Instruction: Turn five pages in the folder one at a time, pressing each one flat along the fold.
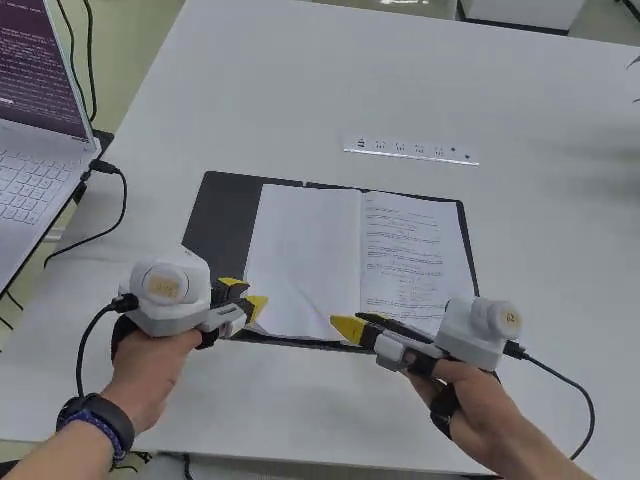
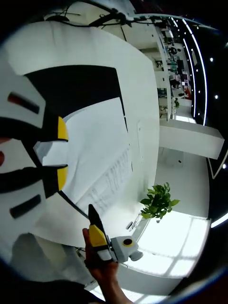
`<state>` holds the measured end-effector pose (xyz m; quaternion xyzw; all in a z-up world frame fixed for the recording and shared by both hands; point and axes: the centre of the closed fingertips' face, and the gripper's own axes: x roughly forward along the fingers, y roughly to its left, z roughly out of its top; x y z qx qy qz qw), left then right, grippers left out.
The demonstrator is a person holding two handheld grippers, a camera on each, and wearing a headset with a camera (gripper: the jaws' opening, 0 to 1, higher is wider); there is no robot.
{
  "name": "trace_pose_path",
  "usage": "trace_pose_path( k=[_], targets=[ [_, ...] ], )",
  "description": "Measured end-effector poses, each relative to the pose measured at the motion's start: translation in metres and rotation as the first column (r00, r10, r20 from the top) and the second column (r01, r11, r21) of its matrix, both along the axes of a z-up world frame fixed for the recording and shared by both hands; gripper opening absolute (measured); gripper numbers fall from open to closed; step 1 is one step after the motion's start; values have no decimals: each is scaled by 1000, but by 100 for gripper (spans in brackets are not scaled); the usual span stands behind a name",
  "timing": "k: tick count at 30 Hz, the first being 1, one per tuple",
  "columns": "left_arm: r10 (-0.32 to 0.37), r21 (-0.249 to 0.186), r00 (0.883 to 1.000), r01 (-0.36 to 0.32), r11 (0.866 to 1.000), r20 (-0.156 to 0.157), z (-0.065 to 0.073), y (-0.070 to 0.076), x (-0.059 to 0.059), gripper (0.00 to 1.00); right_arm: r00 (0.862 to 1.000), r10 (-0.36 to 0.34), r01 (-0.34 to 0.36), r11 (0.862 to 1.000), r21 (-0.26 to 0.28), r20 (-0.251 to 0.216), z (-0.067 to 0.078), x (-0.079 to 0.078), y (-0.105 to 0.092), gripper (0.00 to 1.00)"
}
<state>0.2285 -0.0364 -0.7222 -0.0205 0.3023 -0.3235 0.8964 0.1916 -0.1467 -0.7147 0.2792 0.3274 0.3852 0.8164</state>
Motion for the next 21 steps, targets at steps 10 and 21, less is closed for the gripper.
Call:
trace_pose_path(
  k=[10,21],
  targets=[
    [8,29,994,-5,1000,-112,-40,-7,-5,2,999,-26,26,1000,-6,-29,-9,-4,-9,43],
    [82,93,985,-68,993,-154,-58,12,-16,0,999,9,-10,1000,-14,-31,-13,13,0,42]
  ],
)
